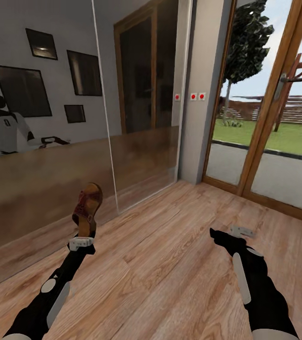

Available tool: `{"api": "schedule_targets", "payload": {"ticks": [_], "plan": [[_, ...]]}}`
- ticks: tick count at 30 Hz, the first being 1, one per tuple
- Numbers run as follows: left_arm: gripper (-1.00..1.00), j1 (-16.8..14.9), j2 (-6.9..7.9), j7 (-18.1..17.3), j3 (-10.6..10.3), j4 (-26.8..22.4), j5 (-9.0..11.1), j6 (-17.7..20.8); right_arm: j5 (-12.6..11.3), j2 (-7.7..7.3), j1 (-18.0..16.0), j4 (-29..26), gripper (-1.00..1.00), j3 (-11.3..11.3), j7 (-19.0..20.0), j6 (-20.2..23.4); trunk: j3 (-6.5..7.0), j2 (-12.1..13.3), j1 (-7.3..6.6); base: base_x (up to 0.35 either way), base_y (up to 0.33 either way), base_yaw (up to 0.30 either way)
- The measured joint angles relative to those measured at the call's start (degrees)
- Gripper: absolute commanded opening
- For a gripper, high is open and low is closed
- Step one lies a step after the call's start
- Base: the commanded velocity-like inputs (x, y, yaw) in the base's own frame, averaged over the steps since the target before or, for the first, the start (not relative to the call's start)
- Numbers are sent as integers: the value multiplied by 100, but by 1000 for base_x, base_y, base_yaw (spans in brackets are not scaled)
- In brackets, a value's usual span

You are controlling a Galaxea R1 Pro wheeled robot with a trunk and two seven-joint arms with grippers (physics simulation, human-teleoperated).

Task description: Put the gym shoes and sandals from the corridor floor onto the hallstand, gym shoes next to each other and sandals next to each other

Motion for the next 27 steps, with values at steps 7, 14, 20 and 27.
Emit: {"api": "schedule_targets", "payload": {"ticks": [7,14,20,27], "plan": [[-100,0,-4,7,11,2,19,-2,0,-1,1,2,100,-1,-2,1,0,0,0,311,-211,221],[-100,1,-5,7,11,11,21,-2,1,-1,1,25,100,-10,-10,-5,0,0,0,315,-216,17],[-100,0,-6,7,11,12,27,-2,8,-1,1,3,100,2,-3,-42,0,0,0,315,-216,17],[-100,1,-11,8,11,10,27,-2,8,0,0,0,100,4,-3,-44,0,0,0,310,-208,239]]}}
